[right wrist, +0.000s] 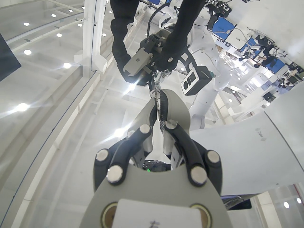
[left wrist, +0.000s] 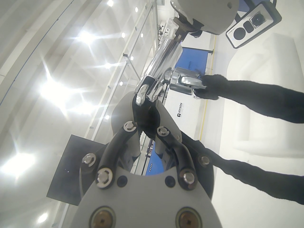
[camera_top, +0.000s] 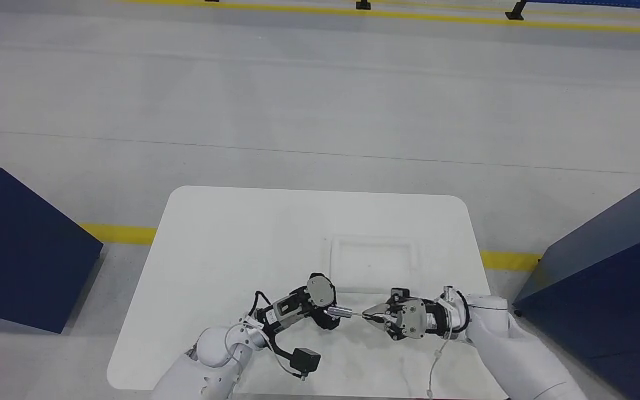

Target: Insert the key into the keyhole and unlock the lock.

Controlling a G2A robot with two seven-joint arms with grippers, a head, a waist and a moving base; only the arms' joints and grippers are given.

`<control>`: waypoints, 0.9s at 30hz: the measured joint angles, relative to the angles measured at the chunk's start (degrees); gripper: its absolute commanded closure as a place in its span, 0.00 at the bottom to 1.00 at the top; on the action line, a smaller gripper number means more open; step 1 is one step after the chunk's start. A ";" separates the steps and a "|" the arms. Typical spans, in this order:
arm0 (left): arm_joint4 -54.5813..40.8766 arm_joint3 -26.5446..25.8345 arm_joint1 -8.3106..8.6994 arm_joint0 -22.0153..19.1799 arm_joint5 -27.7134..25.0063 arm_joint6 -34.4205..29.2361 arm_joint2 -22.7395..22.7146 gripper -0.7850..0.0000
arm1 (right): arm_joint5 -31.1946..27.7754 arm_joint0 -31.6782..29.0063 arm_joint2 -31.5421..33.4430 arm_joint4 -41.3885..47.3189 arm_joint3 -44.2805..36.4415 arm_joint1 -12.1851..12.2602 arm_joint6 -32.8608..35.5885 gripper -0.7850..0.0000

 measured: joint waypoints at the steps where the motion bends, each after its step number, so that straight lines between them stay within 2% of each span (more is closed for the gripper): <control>1: 0.00 0.00 0.00 0.00 0.00 0.00 0.00 1.00 | 0.48 0.09 -0.30 0.90 -0.14 0.23 -0.48 1.00; 10: 0.00 0.00 0.00 0.00 0.00 0.00 0.00 1.00 | 3.63 1.13 -2.61 6.41 -1.37 2.39 -3.61 1.00; 19: 0.00 0.00 0.00 0.00 0.00 0.00 0.00 1.00 | 2.68 1.98 -4.55 7.23 -1.89 4.14 -2.67 1.00; 27: 0.92 -2.25 0.24 1.15 -1.32 -2.57 -0.52 1.00 | 1.71 2.71 -6.10 7.54 -1.77 5.34 -1.70 1.00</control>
